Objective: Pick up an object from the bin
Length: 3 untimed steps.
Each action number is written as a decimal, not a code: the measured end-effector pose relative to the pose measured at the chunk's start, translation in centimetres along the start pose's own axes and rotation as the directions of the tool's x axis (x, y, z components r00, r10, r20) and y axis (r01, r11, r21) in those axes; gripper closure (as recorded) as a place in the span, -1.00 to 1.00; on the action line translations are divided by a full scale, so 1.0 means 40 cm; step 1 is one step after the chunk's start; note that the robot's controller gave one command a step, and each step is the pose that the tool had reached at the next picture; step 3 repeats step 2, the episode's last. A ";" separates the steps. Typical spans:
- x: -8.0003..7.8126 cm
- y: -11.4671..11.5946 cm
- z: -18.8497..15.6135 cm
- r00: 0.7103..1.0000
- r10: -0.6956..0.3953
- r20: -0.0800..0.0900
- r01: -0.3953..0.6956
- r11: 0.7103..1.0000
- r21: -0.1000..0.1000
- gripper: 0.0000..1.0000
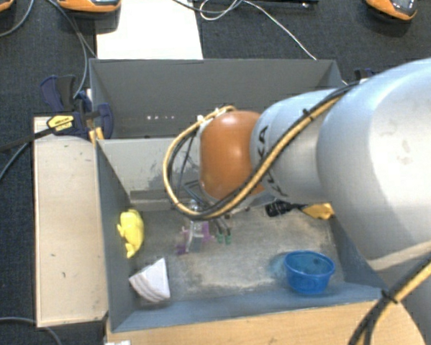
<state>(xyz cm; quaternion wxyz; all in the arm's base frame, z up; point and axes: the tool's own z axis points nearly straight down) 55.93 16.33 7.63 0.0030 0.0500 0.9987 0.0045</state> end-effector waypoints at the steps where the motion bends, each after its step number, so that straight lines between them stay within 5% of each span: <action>1: -0.019 -0.012 -0.308 0.998 -0.064 0.002 0.064 0.998 -0.001 1.00; 3: -0.019 -0.012 -0.308 0.998 -0.064 0.002 0.064 0.998 -0.001 1.00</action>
Offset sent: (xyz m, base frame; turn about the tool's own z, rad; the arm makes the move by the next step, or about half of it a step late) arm 0.0000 0.0000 0.0000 0.0000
